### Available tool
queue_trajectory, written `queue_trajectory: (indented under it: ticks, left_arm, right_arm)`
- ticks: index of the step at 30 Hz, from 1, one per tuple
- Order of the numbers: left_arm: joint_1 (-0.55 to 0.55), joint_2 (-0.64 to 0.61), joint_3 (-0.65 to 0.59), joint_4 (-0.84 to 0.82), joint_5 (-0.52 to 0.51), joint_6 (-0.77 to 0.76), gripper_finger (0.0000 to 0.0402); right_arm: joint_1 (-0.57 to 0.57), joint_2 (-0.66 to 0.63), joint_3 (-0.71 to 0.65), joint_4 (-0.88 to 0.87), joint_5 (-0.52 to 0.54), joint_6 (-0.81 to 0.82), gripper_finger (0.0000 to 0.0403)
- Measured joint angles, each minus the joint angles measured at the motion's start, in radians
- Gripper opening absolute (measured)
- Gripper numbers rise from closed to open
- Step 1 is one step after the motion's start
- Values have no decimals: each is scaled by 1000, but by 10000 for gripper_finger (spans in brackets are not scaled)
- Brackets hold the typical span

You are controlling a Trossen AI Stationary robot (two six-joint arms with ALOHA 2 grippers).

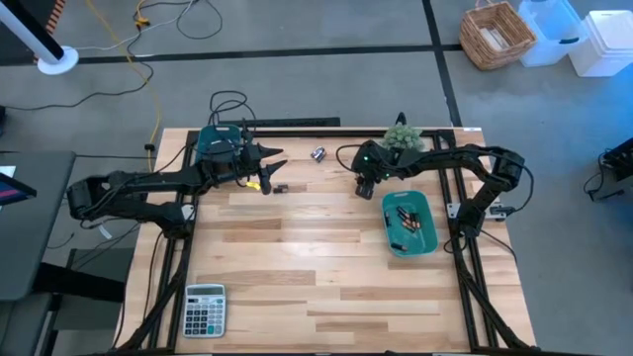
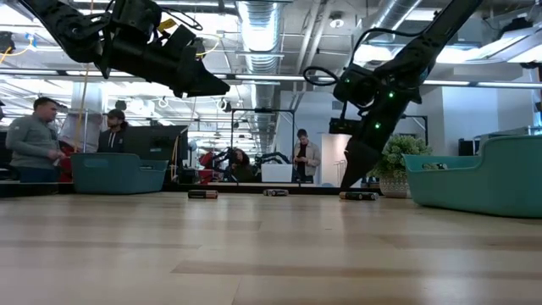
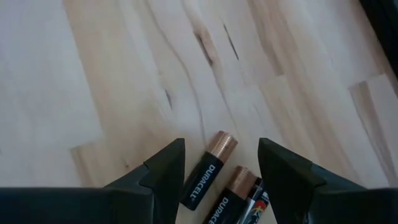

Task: Sort batteries
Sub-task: Put the brown-block battery into the green bin

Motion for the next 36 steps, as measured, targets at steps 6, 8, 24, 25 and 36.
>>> queue_trajectory:
  ticks: [6,8,24,25,36]
  left_arm:
    - [0,0,0,0,0,0,155]
    - [0,0,0,0,0,0,155]
    - [-1,0,1,0,0,-4,155]
    - [-1,0,1,0,0,-4,155]
    - [-1,0,1,0,0,-4,155]
  right_arm:
    - [2,16,0,14,0,0,217]
    - [5,35,0,24,-1,-4,217]
    - [7,63,2,11,16,3,202]
    - [9,63,2,9,15,3,197]
    - [29,63,2,-4,15,9,147]
